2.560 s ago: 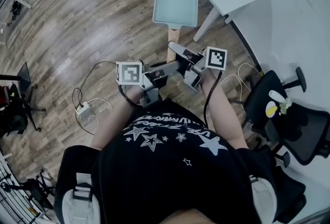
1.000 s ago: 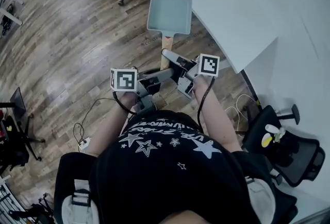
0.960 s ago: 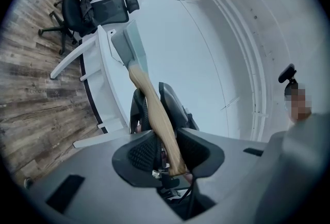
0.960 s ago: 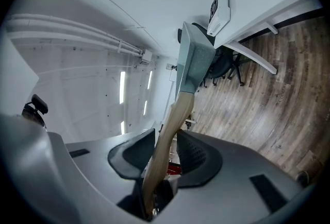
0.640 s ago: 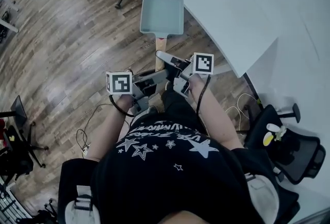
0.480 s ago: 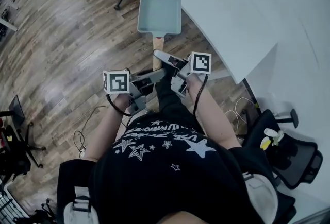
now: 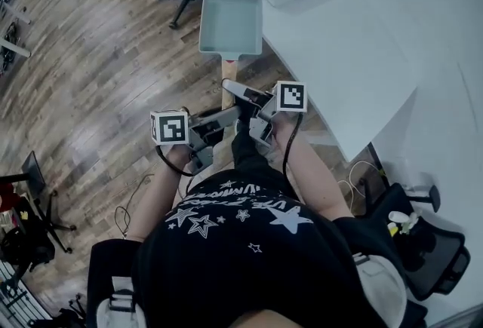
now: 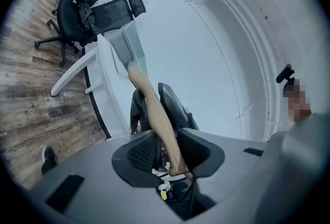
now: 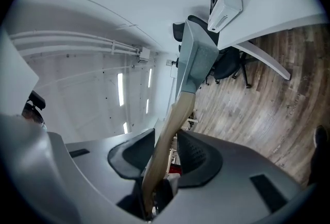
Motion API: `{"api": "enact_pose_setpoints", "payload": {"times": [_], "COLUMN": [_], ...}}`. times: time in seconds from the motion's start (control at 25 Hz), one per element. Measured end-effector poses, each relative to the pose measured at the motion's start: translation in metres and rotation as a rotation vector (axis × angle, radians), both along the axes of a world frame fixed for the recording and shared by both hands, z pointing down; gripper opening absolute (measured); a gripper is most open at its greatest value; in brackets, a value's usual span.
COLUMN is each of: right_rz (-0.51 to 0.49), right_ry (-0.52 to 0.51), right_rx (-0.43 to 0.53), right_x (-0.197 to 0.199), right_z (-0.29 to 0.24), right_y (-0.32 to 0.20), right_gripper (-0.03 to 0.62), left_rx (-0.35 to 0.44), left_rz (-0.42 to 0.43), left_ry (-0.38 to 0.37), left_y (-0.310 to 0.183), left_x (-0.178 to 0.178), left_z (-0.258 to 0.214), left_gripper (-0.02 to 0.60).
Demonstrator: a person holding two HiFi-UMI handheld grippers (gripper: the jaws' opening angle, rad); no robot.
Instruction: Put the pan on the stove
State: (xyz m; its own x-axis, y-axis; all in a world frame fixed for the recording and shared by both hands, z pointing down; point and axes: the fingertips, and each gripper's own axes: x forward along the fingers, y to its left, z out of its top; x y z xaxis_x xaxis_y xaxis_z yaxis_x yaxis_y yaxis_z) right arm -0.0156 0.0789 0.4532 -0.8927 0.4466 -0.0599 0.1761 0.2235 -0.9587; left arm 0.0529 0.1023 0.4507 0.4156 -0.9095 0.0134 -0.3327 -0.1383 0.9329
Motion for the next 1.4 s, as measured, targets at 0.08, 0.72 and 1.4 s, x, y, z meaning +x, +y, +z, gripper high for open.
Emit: {"api": "enact_pose_setpoints", "payload": {"times": [0.08, 0.72, 1.4], "right_rz": [0.000, 0.023, 0.111], "right_ry": [-0.003, -0.023, -0.037], "right_rx": [-0.009, -0.041, -0.058], "right_x": [-0.014, -0.088, -0.109], "right_z": [0.003, 0.006, 0.004], "right_y": [-0.026, -0.175, -0.247], "right_gripper": [0.132, 0.132, 0.132], "left_rx": [-0.009, -0.049, -0.045], "left_rz": [-0.005, 0.002, 0.079], "left_ry": [0.000, -0.018, -0.049], "left_y": [-0.025, -0.173, -0.239], "left_x": [-0.015, -0.089, -0.114], "left_z": [0.003, 0.006, 0.004], "left_gripper": [0.127, 0.127, 0.127]}}
